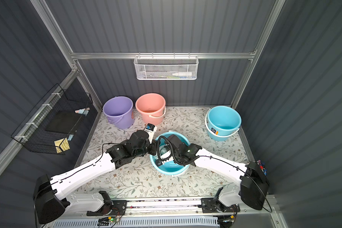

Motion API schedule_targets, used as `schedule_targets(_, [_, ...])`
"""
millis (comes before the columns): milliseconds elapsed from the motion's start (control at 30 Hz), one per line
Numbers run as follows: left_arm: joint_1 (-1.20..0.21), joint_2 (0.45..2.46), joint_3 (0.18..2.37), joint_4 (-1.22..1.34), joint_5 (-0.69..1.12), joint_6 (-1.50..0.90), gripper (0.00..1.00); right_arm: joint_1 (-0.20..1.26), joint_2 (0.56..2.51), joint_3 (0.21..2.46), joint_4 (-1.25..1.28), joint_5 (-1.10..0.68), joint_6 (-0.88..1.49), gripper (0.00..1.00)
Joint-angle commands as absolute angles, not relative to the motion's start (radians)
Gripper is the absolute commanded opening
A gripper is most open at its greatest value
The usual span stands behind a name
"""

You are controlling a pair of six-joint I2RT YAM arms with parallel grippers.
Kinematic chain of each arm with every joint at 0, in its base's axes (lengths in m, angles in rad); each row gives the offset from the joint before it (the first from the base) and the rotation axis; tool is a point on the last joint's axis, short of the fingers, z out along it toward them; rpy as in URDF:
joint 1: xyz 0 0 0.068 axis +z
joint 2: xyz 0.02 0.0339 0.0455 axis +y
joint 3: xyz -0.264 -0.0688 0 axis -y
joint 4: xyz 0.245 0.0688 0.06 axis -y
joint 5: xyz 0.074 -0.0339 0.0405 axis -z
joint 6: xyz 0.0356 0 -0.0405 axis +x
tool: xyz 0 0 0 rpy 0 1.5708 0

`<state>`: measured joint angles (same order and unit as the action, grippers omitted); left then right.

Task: Wipe the inside of the bucket with a cloth
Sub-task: Wipe the dirt from the inside of the bucket.

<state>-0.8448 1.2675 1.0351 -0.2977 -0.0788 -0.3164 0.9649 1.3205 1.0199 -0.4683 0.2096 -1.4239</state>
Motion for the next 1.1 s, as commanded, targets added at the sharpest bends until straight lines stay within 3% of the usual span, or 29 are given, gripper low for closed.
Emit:
schedule_targets(0, [-0.848,1.245,1.048,-0.235,-0.099,-0.346,0.0,0.986,1.236,1.05,-0.596,0.239,-1.43,0.0])
schedule_targets(333, [-0.847,1.246,1.038,-0.239,-0.1,-0.349,0.0,1.032,1.118,1.123,-0.757,0.498,-1.448,0.0])
schedule_targets(633, [-0.848,1.259,1.043,-0.249,-0.092,-0.346,0.0,1.055,1.192,1.181,-0.691,0.683,-1.501,0.0])
schedule_targets(1067, [-0.848,1.279,1.043,-0.233,-0.027,-0.304,0.0,1.052,1.341,1.251,-0.396,0.561,-1.617,0.0])
